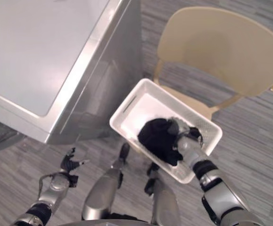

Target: Grab the laundry basket,head to the washer,open it,put in the laundry and shut it.

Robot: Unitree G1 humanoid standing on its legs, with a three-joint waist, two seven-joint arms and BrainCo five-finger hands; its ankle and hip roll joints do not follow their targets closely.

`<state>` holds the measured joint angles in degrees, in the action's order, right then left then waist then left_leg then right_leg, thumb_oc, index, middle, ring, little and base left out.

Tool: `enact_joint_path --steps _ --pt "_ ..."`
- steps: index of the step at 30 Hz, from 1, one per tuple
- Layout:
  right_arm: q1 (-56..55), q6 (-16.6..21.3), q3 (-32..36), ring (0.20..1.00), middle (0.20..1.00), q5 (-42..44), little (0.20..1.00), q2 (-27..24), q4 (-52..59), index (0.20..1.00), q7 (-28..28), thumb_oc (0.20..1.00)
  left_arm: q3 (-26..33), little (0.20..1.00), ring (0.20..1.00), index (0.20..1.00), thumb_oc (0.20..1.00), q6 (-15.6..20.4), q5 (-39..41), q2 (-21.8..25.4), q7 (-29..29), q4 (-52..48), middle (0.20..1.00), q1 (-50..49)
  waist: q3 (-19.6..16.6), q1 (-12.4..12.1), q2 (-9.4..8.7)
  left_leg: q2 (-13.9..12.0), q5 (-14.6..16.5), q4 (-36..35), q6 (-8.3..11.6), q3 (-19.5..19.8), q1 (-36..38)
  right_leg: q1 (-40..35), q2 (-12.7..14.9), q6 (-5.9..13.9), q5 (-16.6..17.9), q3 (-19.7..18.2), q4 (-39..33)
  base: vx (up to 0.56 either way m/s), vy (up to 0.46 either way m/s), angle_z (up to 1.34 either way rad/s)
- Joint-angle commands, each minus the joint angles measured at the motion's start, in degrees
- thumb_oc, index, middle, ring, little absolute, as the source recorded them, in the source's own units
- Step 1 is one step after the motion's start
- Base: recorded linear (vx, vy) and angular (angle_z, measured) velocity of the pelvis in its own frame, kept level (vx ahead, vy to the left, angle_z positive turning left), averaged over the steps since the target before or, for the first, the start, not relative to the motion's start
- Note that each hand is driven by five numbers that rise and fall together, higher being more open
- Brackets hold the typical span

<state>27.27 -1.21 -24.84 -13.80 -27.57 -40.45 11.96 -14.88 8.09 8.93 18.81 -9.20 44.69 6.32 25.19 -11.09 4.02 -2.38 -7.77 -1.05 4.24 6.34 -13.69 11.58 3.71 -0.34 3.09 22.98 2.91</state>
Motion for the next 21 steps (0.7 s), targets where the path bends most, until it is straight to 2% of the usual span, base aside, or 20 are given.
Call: enact_joint_path --steps 1,6,8,12,14,16,17,19,20,21 --pt "-5.1 4.5 2.2 0.200 0.200 11.2 0.200 0.5 7.7 0.200 -1.3 0.200 0.8 1.000 1.000 1.000 1.000 -0.8 1.6 0.9 0.6 0.2 1.000 -4.6 -6.4 1.6 -3.11 0.8 0.7 -1.3 0.20 -4.1 -1.7 -2.5 1.4 4.37 -11.0 -3.8 3.9 0.13 0.072 -0.20" --pt "-11.0 6.6 6.5 0.200 0.200 12.8 0.200 -2.0 21.8 0.200 -4.5 0.200 2.6 1.000 1.000 1.000 1.000 -2.0 -0.5 0.5 1.9 -0.1 1.000 -6.7 -8.9 3.5 -4.48 1.3 2.5 -1.0 -0.59 -5.1 1.7 -6.5 1.8 5.17 -10.7 -4.3 1.9 0.09 0.061 -0.18" --pt "-15.6 8.1 9.9 0.200 0.200 16.4 0.200 -1.9 30.8 0.200 -7.2 0.200 3.4 1.000 1.000 1.000 1.000 -2.7 -1.9 -0.4 2.7 0.9 1.000 -8.2 -11.0 4.9 -5.09 1.9 4.4 -0.9 -1.38 -6.0 4.7 -9.1 2.4 5.94 -10.7 -5.3 1.2 0.16 0.160 -0.13" --pt "-19.3 9.4 12.3 0.200 0.200 20.3 0.200 -0.2 39.6 0.200 -10.1 0.200 3.5 1.000 1.000 1.000 1.000 -3.0 -2.9 -1.1 3.6 0.4 1.000 -9.9 -12.7 6.5 -4.95 2.3 6.1 -1.0 -2.94 -7.8 7.7 -9.5 3.1 7.39 -9.7 -7.6 2.1 0.05 0.184 -0.35" --pt "-19.1 9.9 12.0 0.200 0.200 20.9 0.200 0.7 41.6 0.200 -10.7 0.200 3.1 1.000 1.000 1.000 1.000 -2.9 -3.3 -0.8 3.5 -0.7 1.000 -9.7 -12.0 6.7 -4.74 2.0 6.0 -1.0 -3.43 -8.6 8.2 -7.9 3.3 7.93 -9.6 -9.3 5.9 -0.10 0.114 -0.45" --pt "-18.9 10.8 12.3 0.200 0.200 22.0 0.200 1.7 42.7 0.200 -10.3 0.200 2.7 1.000 1.000 1.000 1.000 -2.8 -3.2 0.0 3.0 -1.3 1.000 -8.2 -11.0 6.9 -4.55 1.3 5.0 0.0 -3.67 -8.4 6.7 -5.8 1.9 7.92 -11.3 -12.7 11.8 -0.18 0.043 -0.35" --pt "-18.9 10.8 12.3 0.200 0.200 22.0 0.200 1.7 42.7 0.200 -10.3 0.200 2.7 1.000 1.000 1.000 1.000 -2.8 -3.2 0.0 3.0 -1.3 1.000 -8.2 -11.0 6.9 -4.64 1.4 5.0 0.1 -3.67 -8.5 6.6 -5.6 2.0 7.92 -11.5 -12.8 12.2 -0.18 -0.001 -0.08" --pt "-18.1 11.3 12.4 0.200 0.200 20.8 0.200 1.7 43.6 0.200 -9.4 0.200 3.0 1.000 1.000 1.000 1.000 -2.7 -2.6 0.8 2.5 -3.0 1.000 -7.1 -10.9 6.7 -4.53 1.0 3.8 1.3 -3.72 -8.0 4.7 -5.9 -0.2 7.23 -14.3 -15.4 17.6 -0.23 -0.045 0.16" --pt "-17.5 11.3 12.4 0.200 0.200 19.2 0.200 1.5 43.7 0.200 -8.7 0.200 3.4 1.000 1.000 1.000 1.000 -2.5 -2.3 1.3 2.1 -4.5 1.000 -6.7 -11.8 6.2 -5.23 1.7 2.5 1.8 -3.77 -7.2 2.3 -8.2 -2.7 6.57 -15.9 -18.0 22.4 -0.27 -0.106 0.54" --pt "-17.4 11.1 12.6 0.200 0.200 18.6 0.200 1.6 43.8 0.200 -8.4 0.200 3.5 1.000 1.000 1.000 1.000 -2.4 -2.1 1.6 2.0 -5.6 1.000 -7.0 -12.7 5.7 -5.72 2.1 1.9 2.0 -3.78 -6.9 1.1 -9.7 -4.1 6.40 -16.0 -19.5 23.3 -0.26 -0.158 0.76"
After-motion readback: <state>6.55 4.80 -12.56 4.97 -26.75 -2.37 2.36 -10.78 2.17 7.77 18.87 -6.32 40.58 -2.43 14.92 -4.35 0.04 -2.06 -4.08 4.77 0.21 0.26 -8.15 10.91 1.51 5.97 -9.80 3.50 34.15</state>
